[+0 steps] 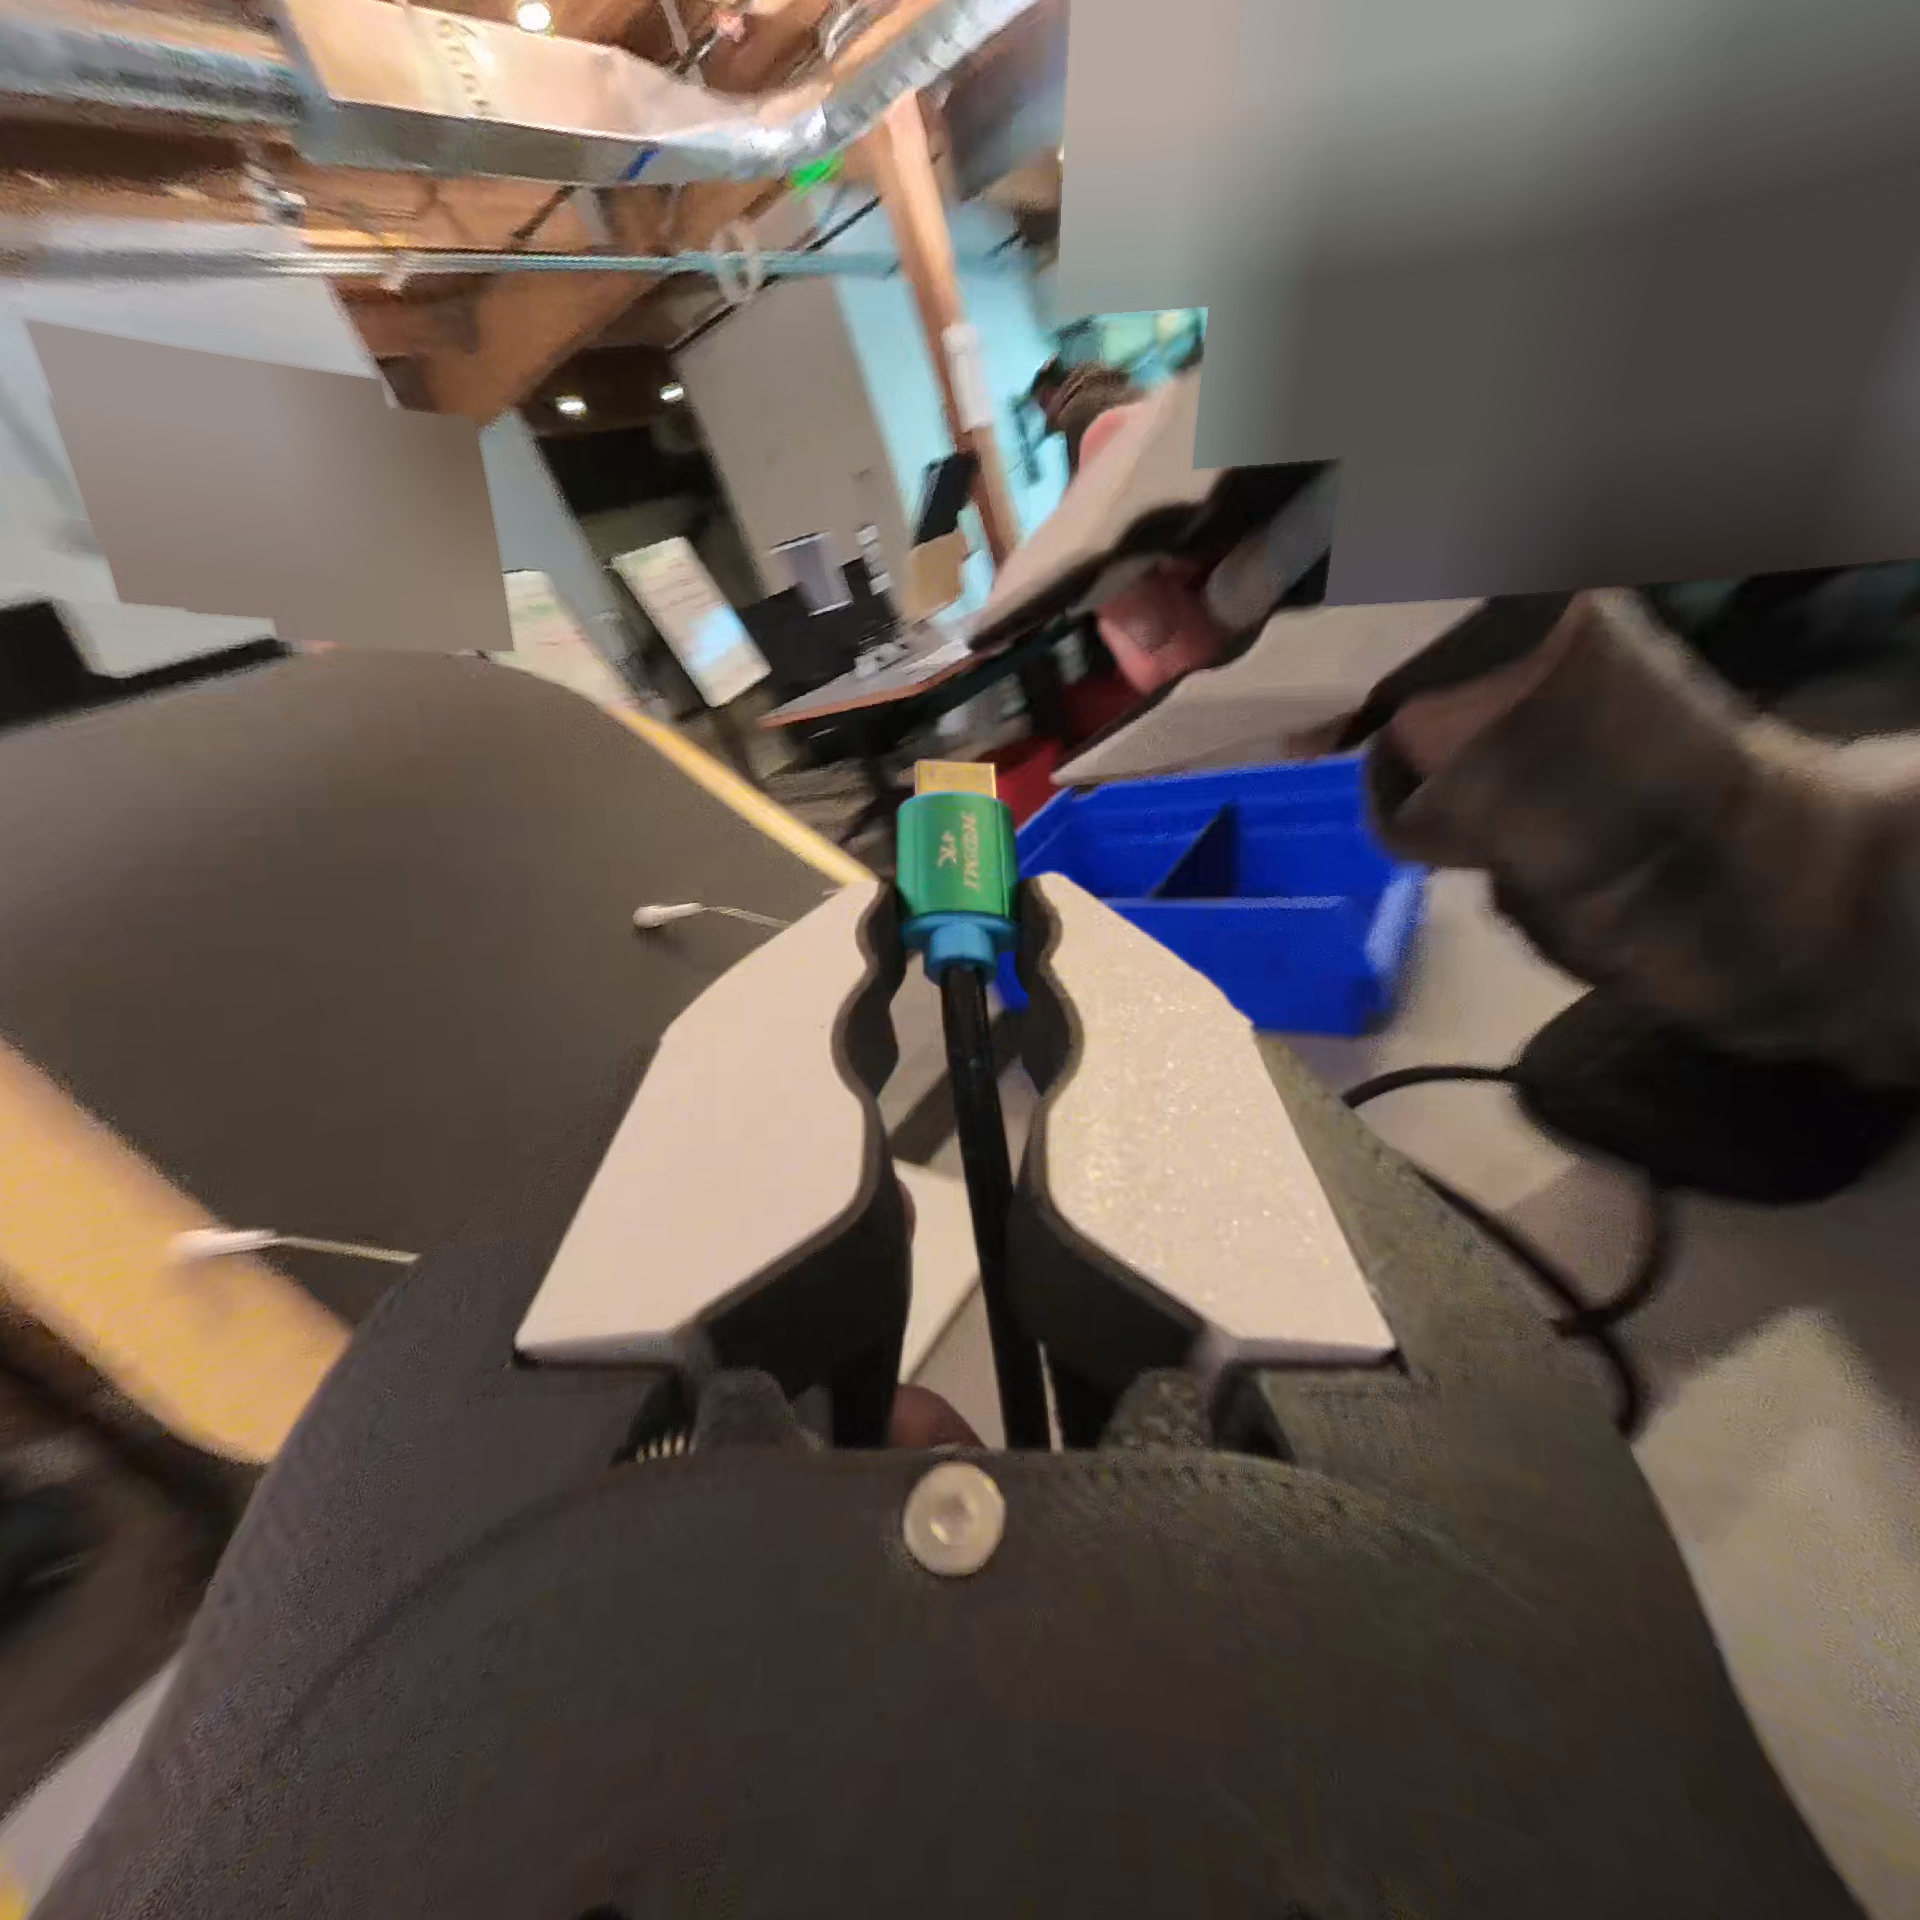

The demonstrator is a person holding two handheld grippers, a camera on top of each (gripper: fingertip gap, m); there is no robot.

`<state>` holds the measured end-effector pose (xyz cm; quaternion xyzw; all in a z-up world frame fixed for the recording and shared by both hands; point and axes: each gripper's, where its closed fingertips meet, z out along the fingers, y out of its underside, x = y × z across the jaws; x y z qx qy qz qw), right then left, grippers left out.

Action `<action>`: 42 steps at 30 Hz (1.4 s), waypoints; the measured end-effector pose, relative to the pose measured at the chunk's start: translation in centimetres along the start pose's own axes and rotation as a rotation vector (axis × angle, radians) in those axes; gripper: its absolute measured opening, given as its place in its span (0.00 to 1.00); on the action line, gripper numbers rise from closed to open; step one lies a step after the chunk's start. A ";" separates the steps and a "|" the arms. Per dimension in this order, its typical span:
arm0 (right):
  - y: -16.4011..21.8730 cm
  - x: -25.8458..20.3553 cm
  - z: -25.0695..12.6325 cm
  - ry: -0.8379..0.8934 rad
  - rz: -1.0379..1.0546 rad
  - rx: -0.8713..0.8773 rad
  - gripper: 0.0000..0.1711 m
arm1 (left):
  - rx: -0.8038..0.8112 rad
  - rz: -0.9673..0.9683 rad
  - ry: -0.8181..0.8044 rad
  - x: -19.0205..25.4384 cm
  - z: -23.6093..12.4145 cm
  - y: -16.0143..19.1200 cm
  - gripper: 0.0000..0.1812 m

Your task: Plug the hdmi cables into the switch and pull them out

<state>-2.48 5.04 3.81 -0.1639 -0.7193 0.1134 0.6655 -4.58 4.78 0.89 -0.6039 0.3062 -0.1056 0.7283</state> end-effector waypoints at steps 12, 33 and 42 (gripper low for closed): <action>-0.7 -3.0 1.5 -0.563 1.039 0.249 0.08 | -0.153 0.651 -0.274 0.5 1.0 0.5 0.12; -1.1 -3.4 1.6 -0.800 1.292 0.546 0.05 | 0.074 0.723 -0.328 1.4 1.1 0.0 0.12; -1.9 -2.5 0.5 -0.803 1.257 0.660 0.05 | 0.270 0.288 -0.173 2.3 0.9 -1.6 0.19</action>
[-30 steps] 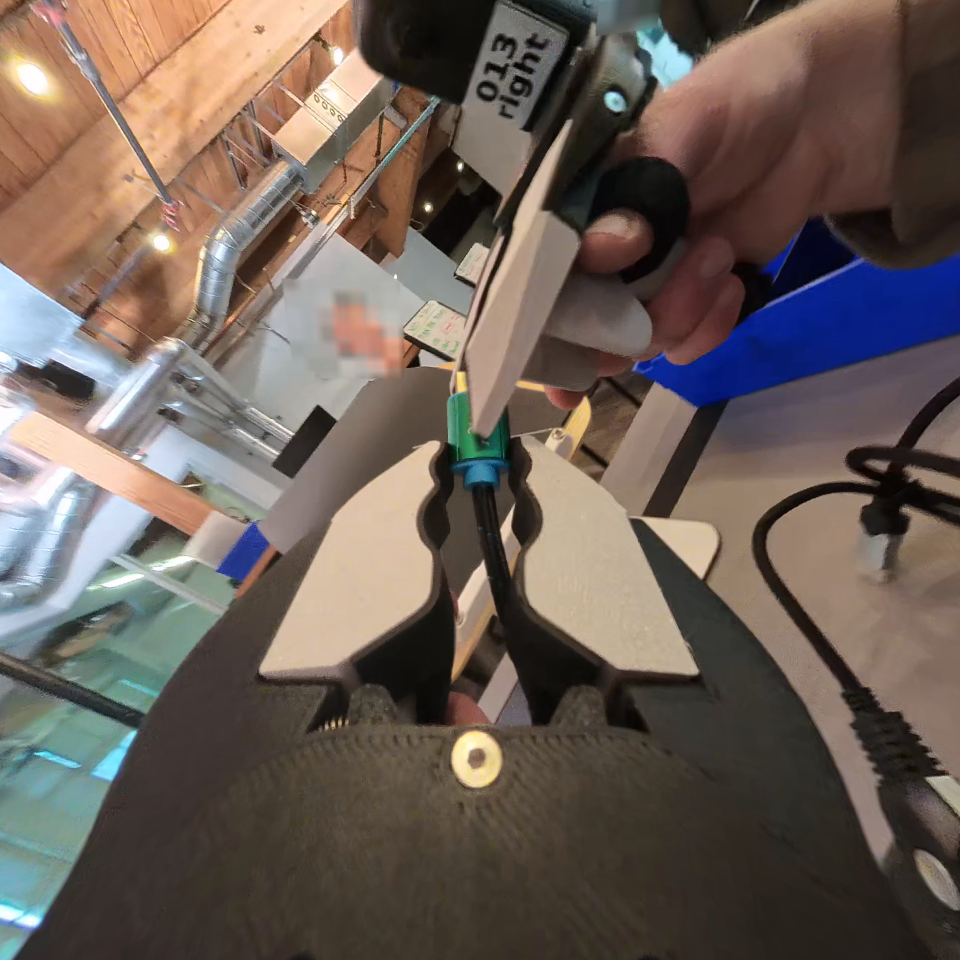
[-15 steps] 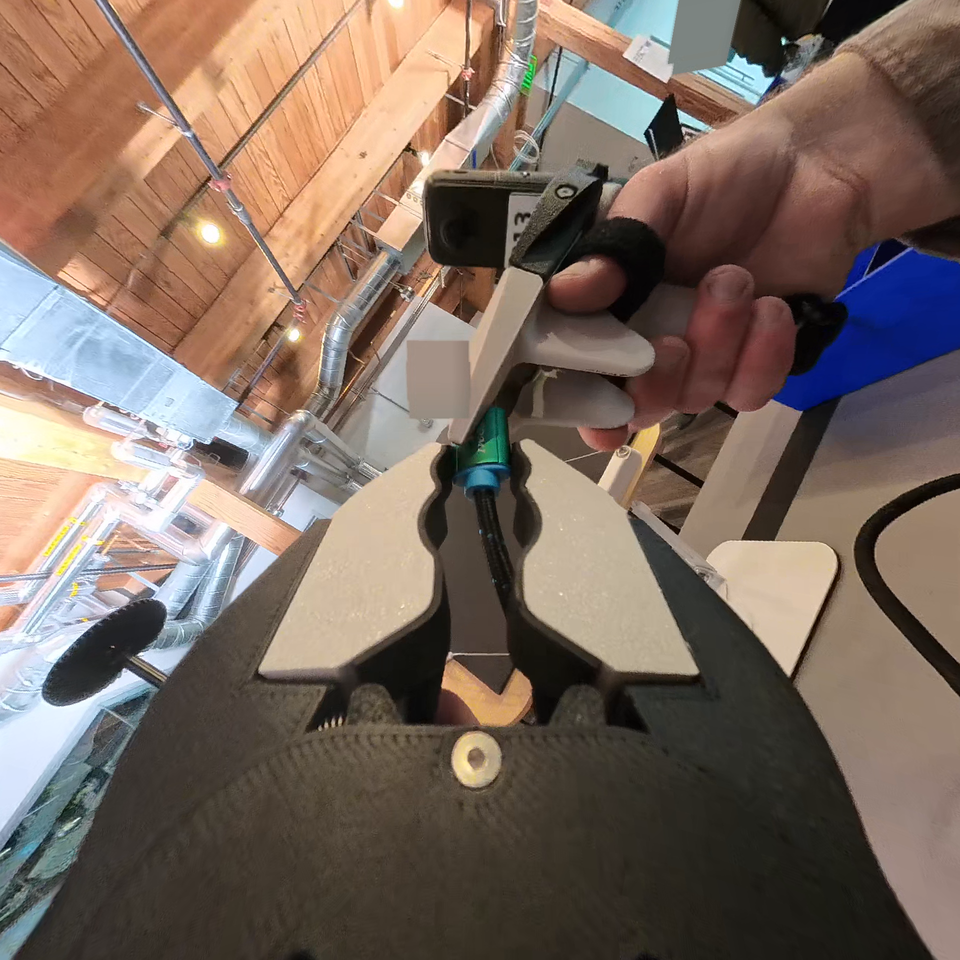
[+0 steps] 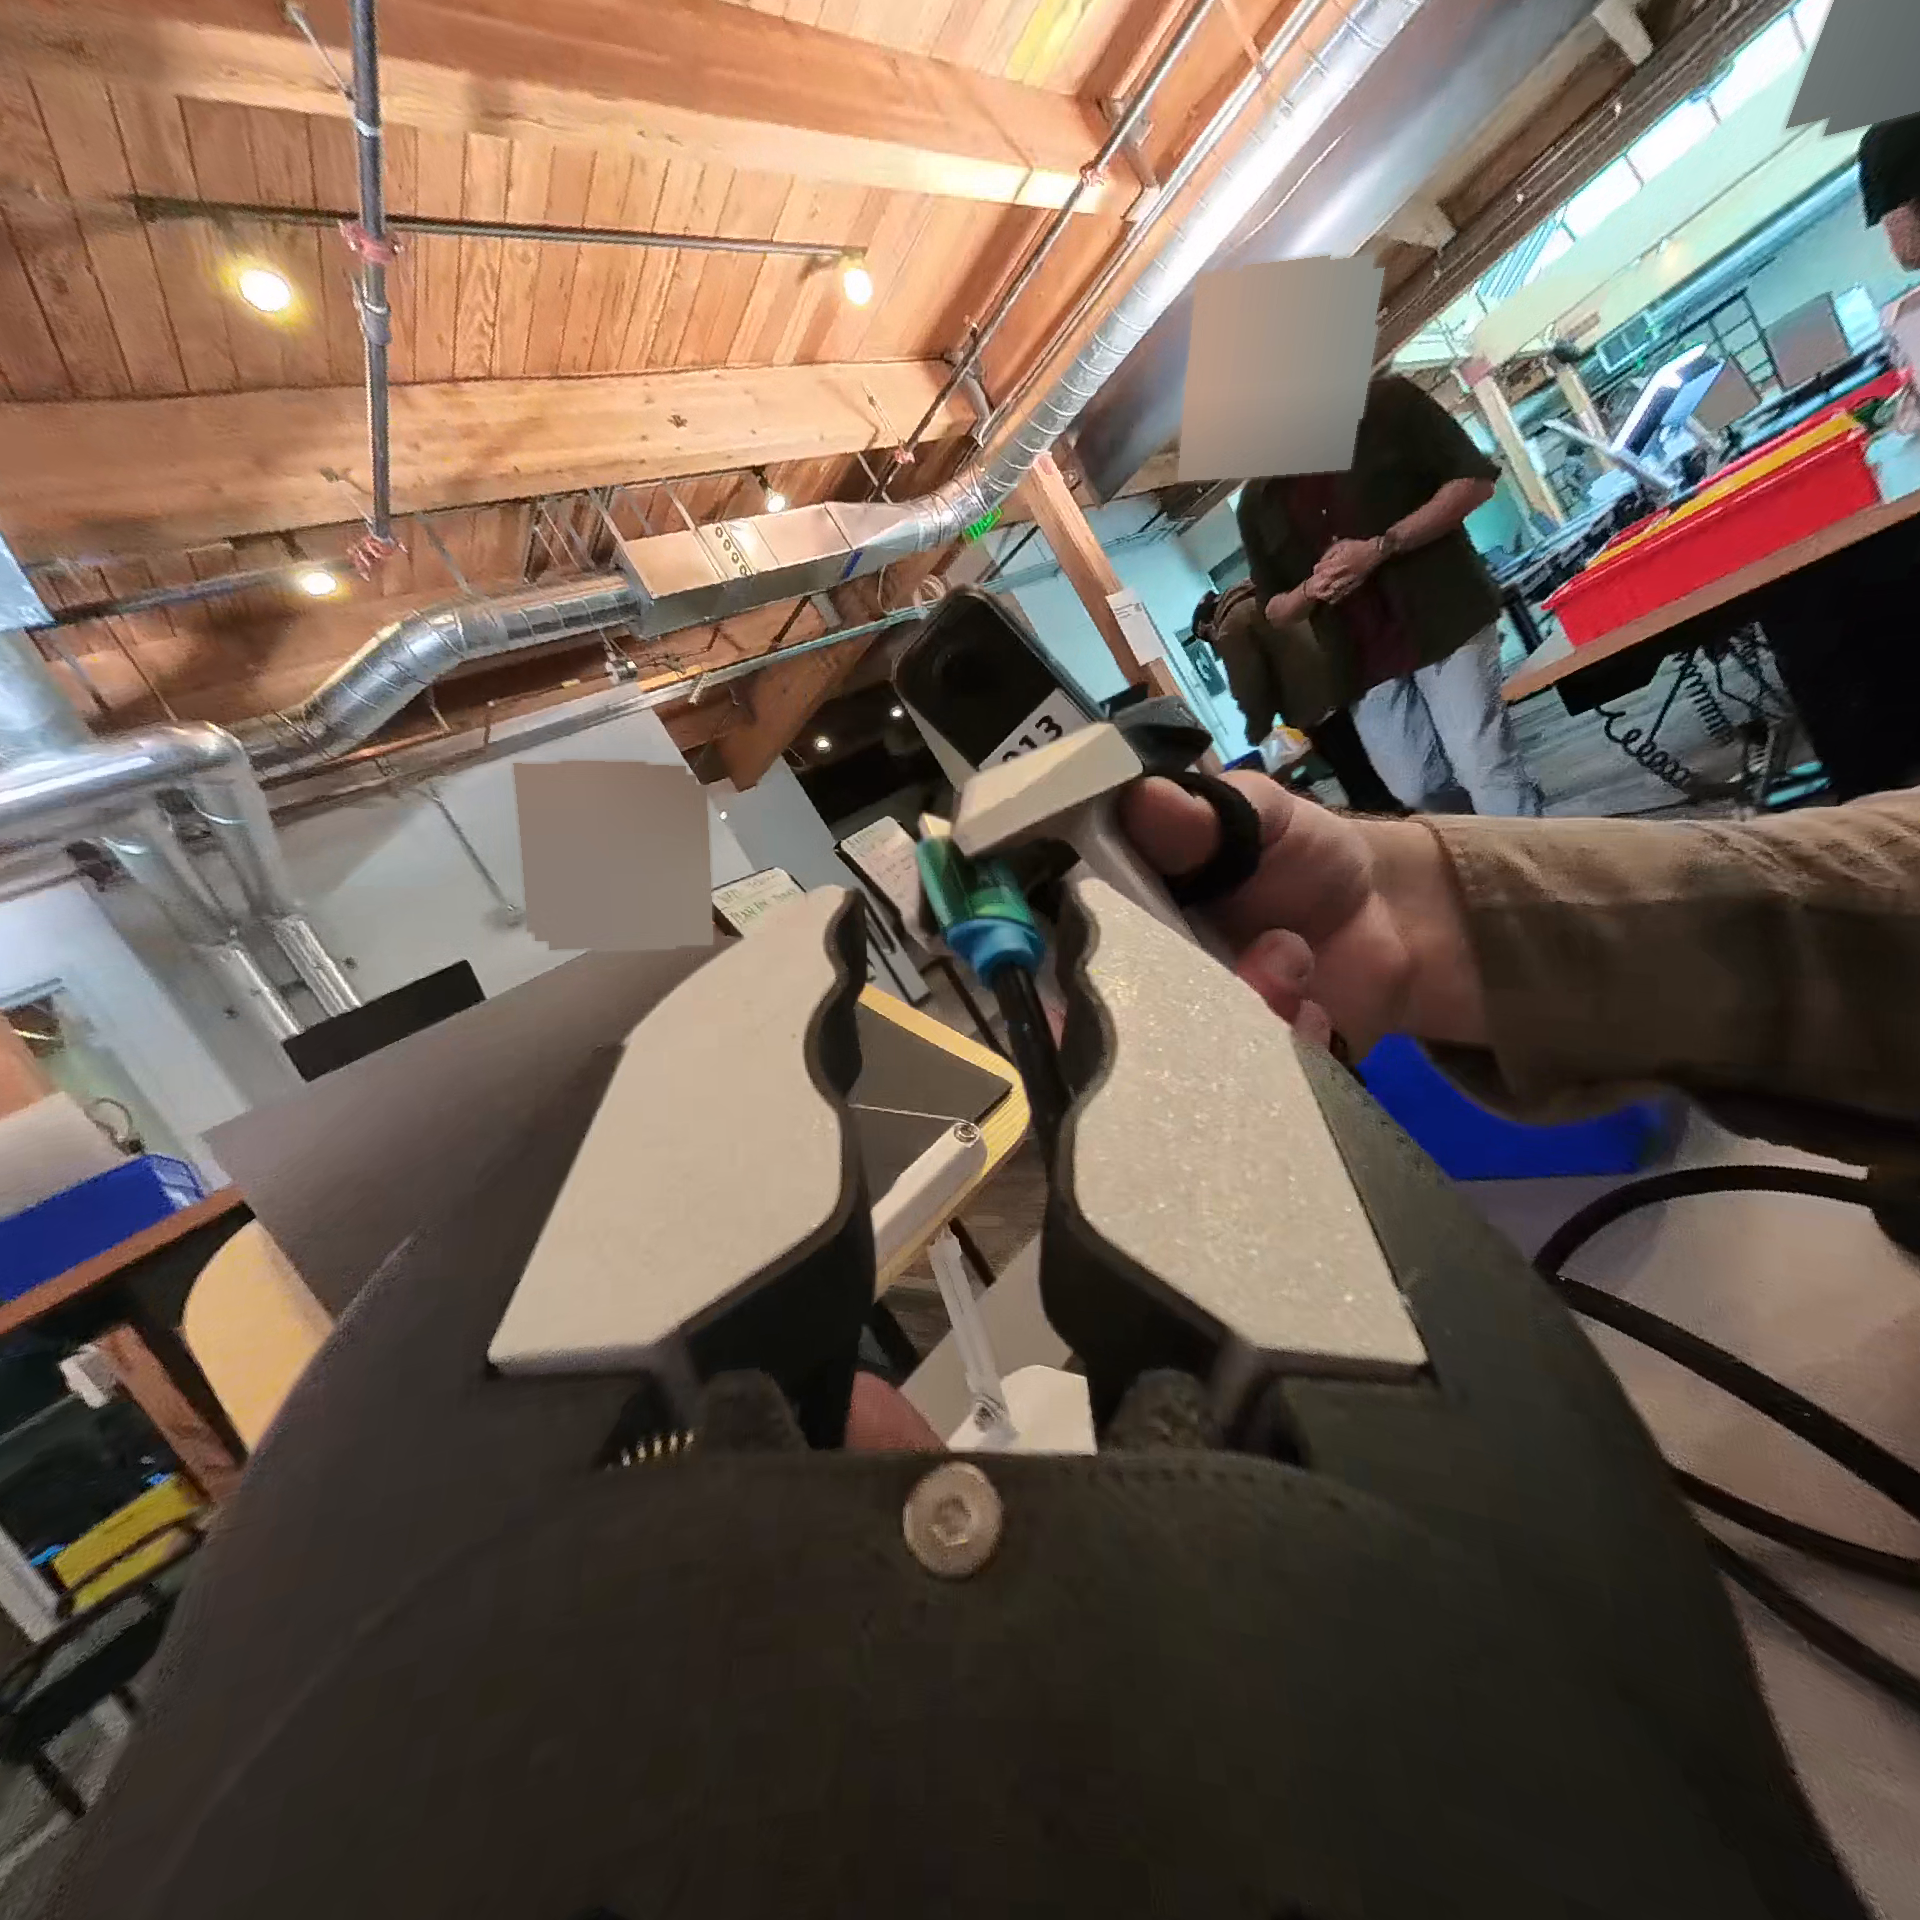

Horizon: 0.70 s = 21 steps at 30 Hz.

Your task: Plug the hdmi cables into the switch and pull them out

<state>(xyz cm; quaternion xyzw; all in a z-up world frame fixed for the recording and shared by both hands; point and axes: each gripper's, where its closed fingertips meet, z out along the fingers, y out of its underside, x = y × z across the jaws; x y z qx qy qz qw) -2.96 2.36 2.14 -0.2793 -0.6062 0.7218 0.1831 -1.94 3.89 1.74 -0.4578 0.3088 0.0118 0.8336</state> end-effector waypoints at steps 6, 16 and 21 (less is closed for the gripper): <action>-0.2 -0.5 0.3 -0.018 -0.007 0.009 0.04 | 0.014 0.048 -0.061 0.2 0.1 0.2 0.23; -0.1 0.3 0.0 -0.022 0.018 0.042 0.04 | 0.027 0.063 -0.113 -0.2 0.0 0.2 0.16; -0.2 0.3 0.0 -0.031 0.016 0.057 0.04 | 0.027 0.092 -0.125 -0.2 -0.1 -0.1 0.14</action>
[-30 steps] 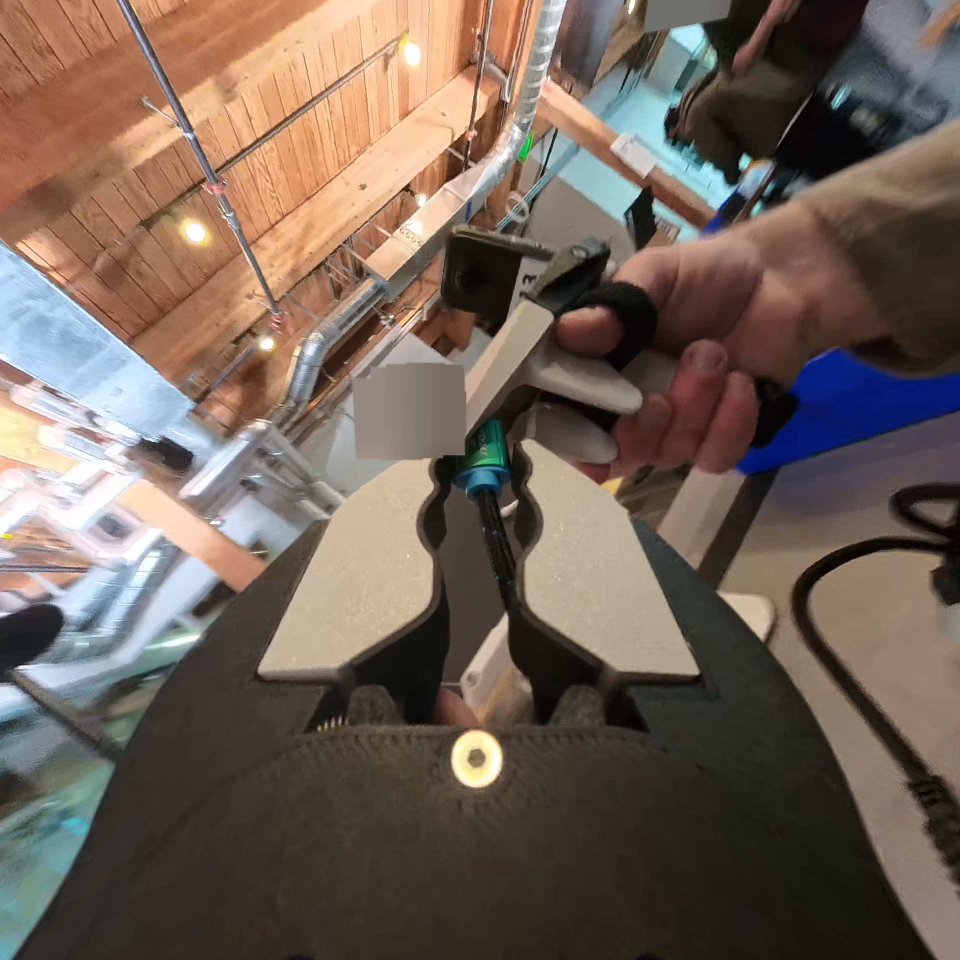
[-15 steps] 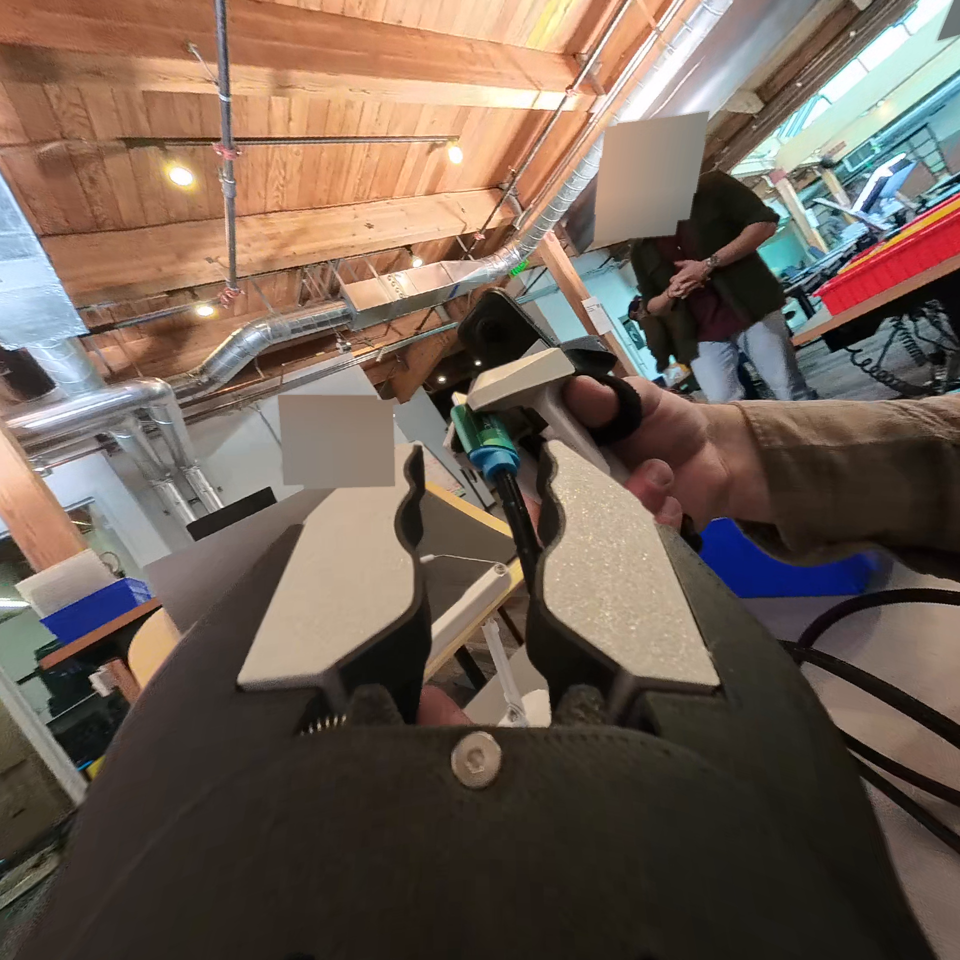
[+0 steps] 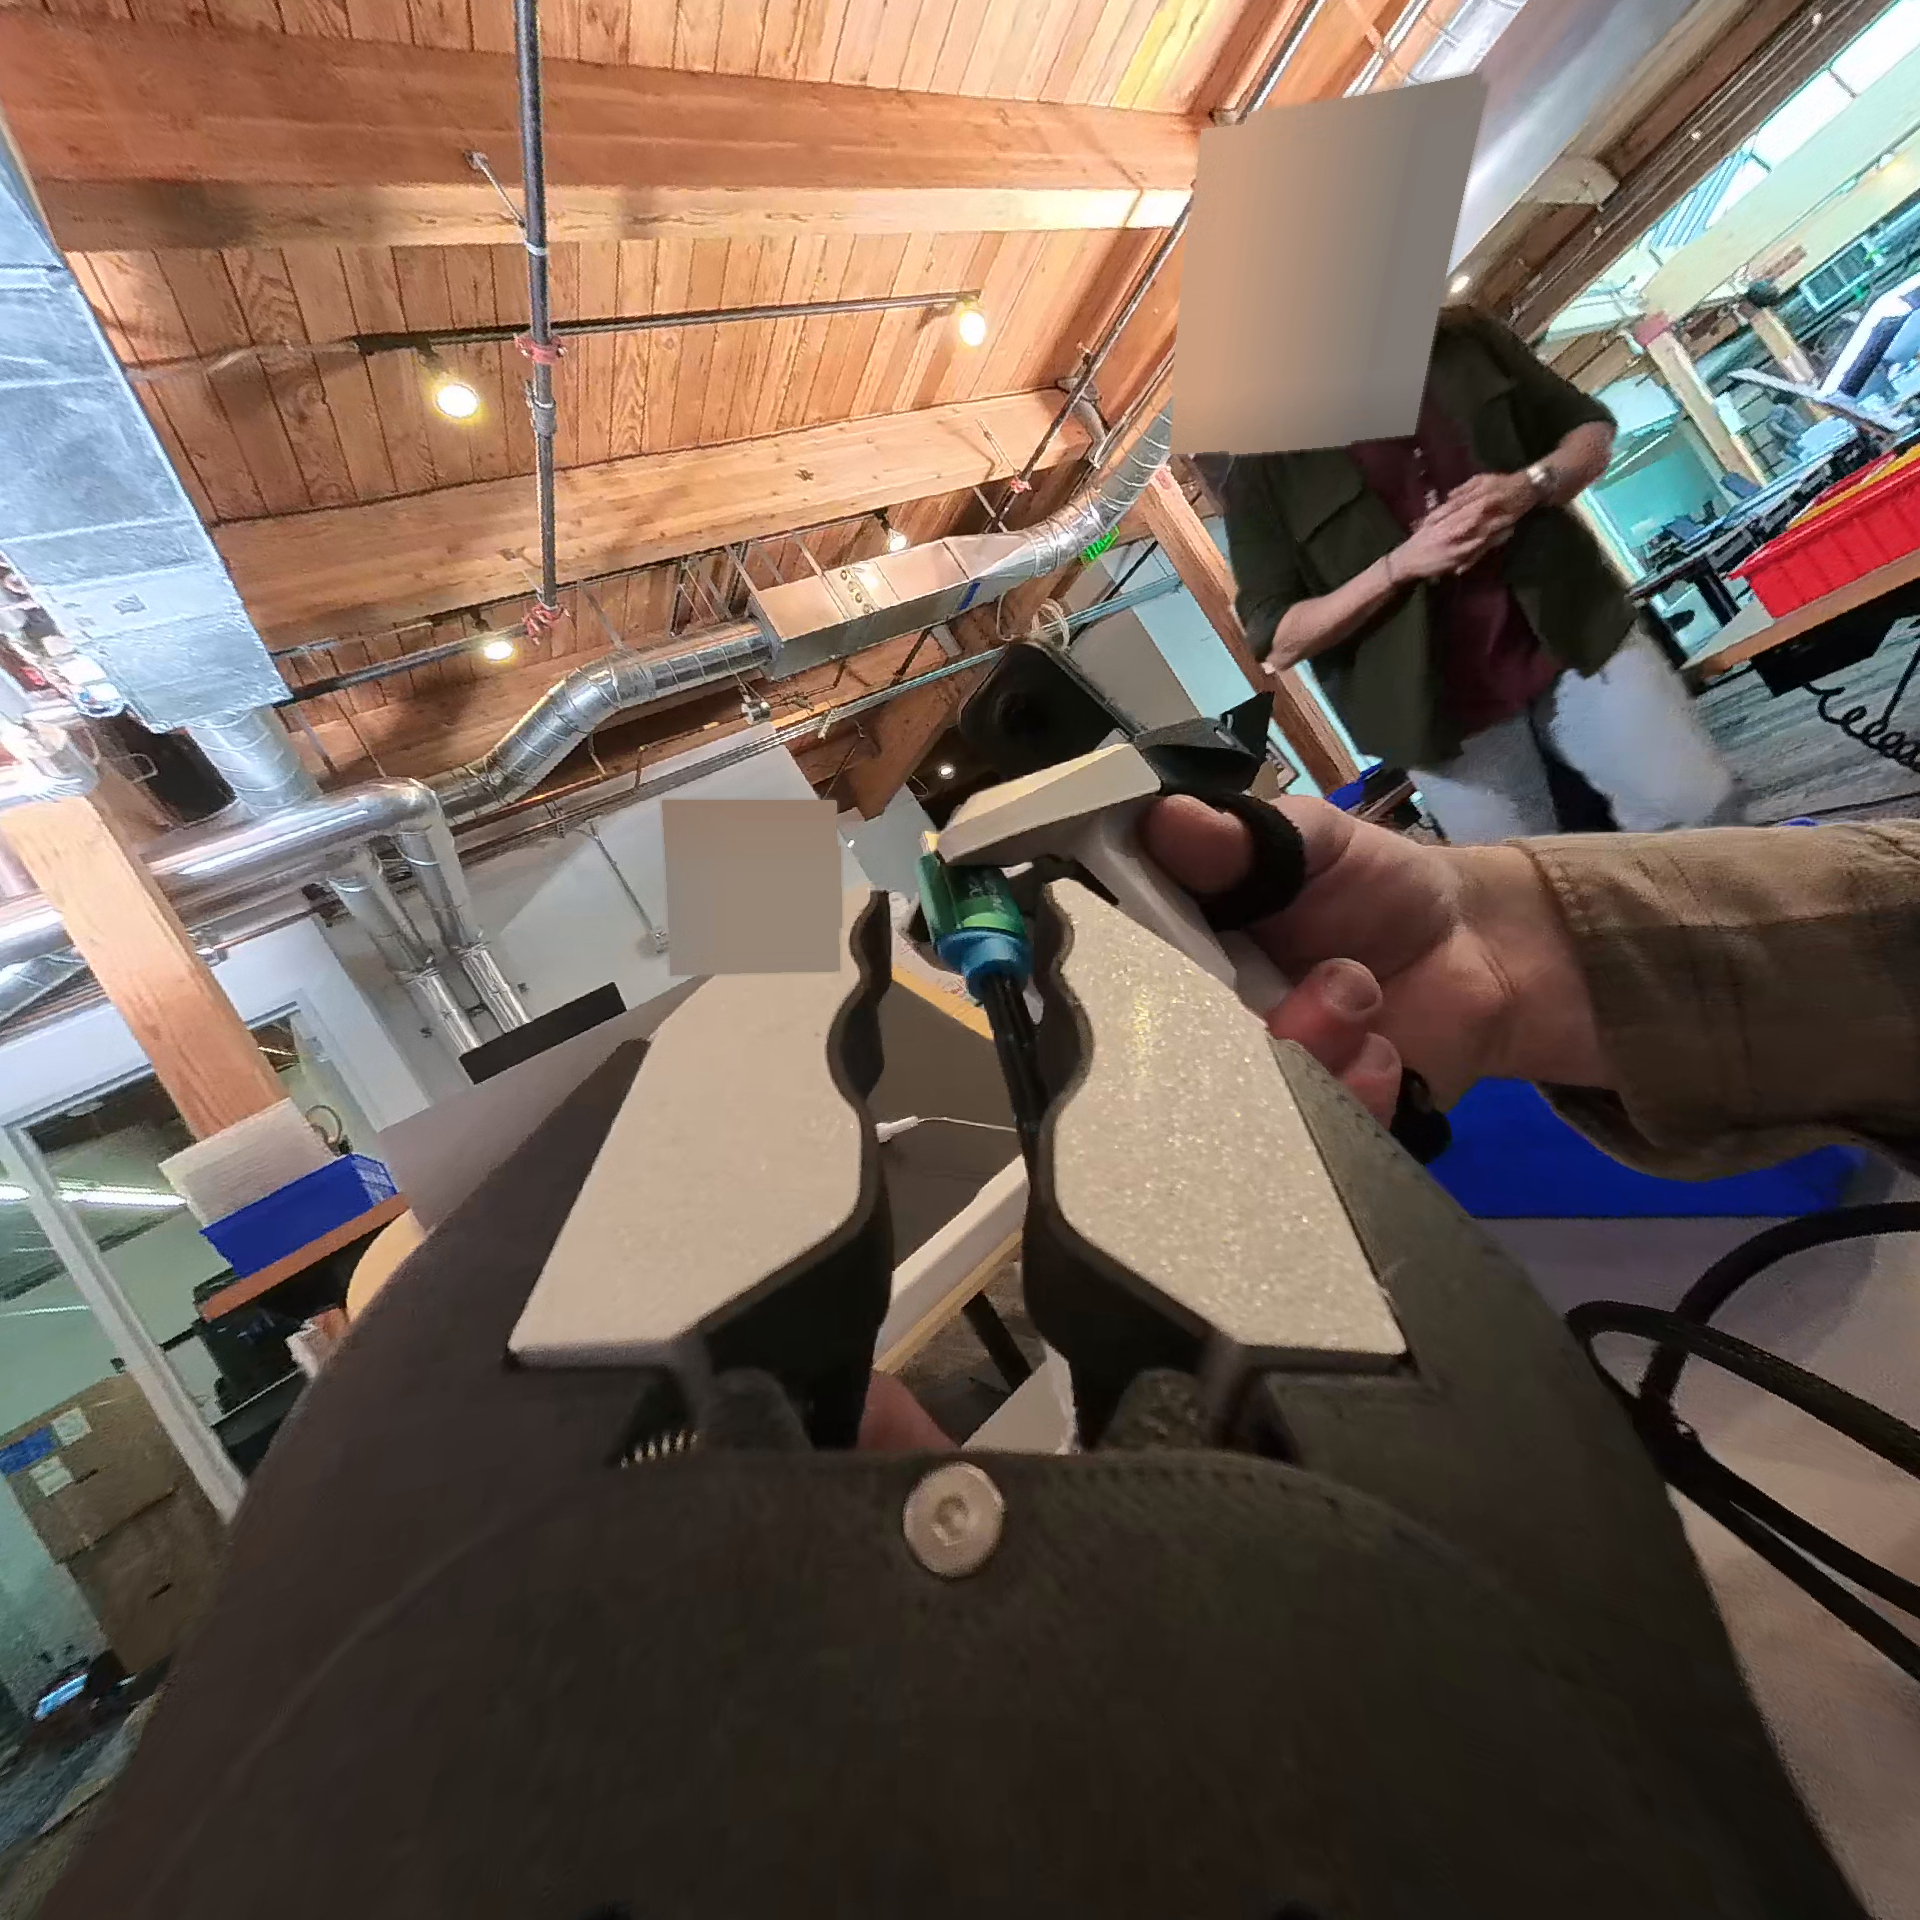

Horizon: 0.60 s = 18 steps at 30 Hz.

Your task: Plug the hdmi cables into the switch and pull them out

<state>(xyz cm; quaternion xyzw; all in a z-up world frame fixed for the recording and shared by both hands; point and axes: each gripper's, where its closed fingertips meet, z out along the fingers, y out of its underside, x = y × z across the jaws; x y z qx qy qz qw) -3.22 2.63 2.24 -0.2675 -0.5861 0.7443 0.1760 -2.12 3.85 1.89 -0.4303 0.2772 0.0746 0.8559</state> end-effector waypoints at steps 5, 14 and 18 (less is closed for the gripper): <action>-0.2 0.2 0.1 0.011 0.012 0.018 0.04 | -0.033 0.136 -0.070 -0.1 0.1 0.3 0.13; -0.3 0.7 0.2 0.018 0.045 0.052 0.04 | -0.081 0.231 -0.145 -0.5 0.1 0.7 0.11; -0.5 0.9 0.2 0.040 0.043 0.064 0.05 | -0.112 0.211 -0.127 -0.9 0.2 0.9 0.11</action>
